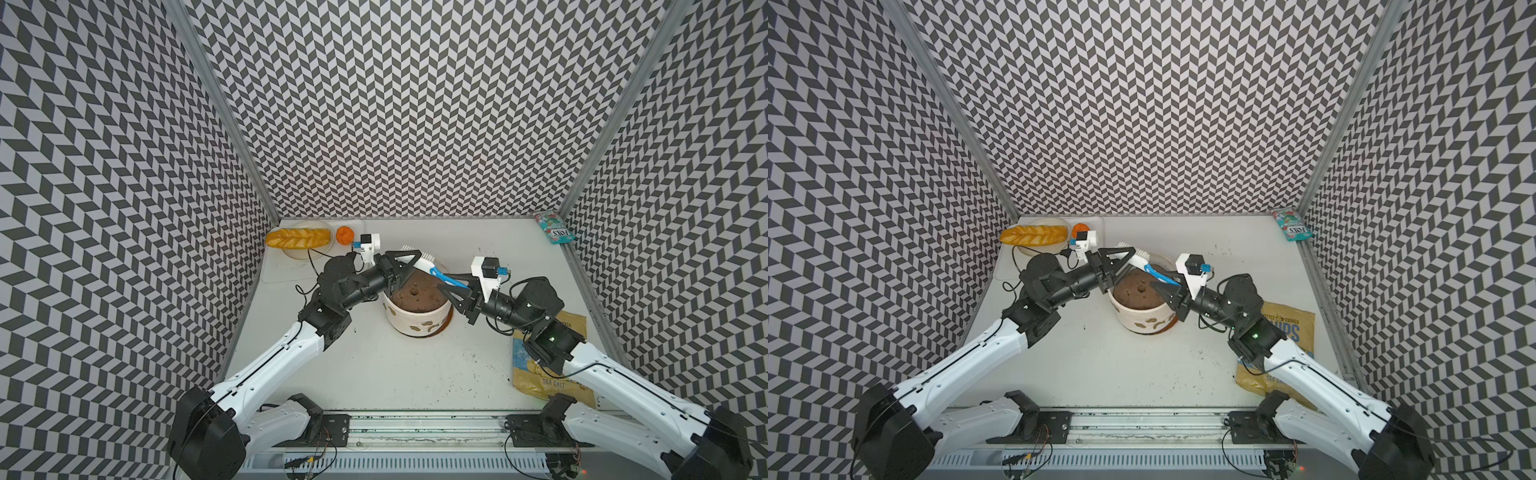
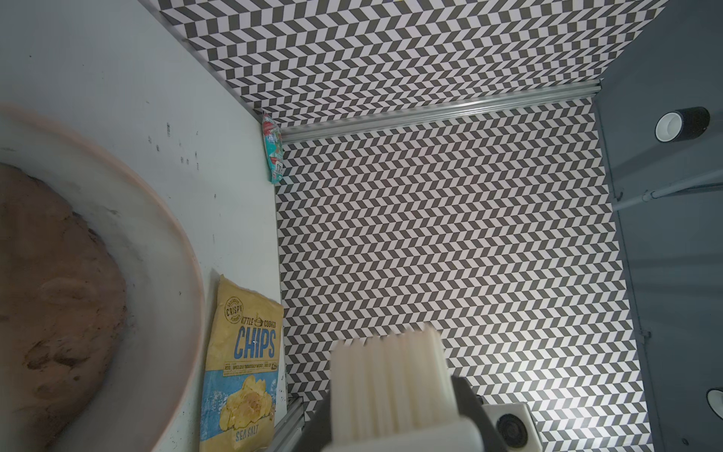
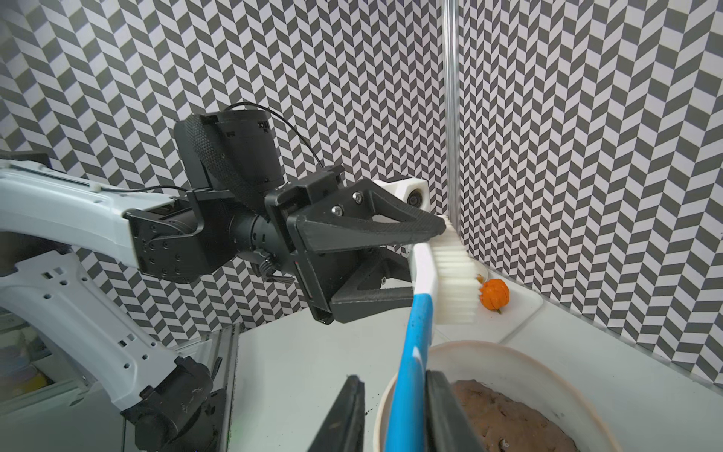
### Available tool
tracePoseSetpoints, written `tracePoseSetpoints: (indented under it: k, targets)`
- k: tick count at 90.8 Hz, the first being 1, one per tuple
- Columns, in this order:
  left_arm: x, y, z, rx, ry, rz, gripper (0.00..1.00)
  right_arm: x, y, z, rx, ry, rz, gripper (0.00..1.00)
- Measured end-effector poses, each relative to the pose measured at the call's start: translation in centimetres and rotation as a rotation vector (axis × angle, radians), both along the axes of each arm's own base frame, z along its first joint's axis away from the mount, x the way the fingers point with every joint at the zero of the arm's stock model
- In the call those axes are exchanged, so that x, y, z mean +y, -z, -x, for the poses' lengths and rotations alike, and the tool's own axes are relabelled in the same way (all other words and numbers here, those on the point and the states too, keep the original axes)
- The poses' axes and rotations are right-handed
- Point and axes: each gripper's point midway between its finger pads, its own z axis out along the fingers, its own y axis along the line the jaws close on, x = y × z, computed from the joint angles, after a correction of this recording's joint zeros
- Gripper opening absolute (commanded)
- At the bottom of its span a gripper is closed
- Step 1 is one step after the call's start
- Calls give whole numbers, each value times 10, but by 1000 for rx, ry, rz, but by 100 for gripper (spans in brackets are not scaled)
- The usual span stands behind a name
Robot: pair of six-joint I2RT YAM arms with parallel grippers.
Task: Scrub the dried mud off the ceramic pot
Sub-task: Pick up the brush from the center of the board.
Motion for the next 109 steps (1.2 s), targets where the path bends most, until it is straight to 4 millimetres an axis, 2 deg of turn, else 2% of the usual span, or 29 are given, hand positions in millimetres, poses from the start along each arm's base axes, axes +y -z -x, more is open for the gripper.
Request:
tracePoseSetpoints:
  k: [18,31,84,109]
  targets:
    - [1,-2,-1,-8,-2,6,29,0,-4,-2,-6,0,-12,29]
    - [1,-3,-1,-10,-3,7,29,1,-5,-2,-8,-1,-16,33]
    - [1,-3,-1,-13,-3,8,29,-4,-7,-10,-9,43,-21,38]
    - [0,-2,-1,-12,-1,8,29,-5,-8,-10,-13,44,-25,36]
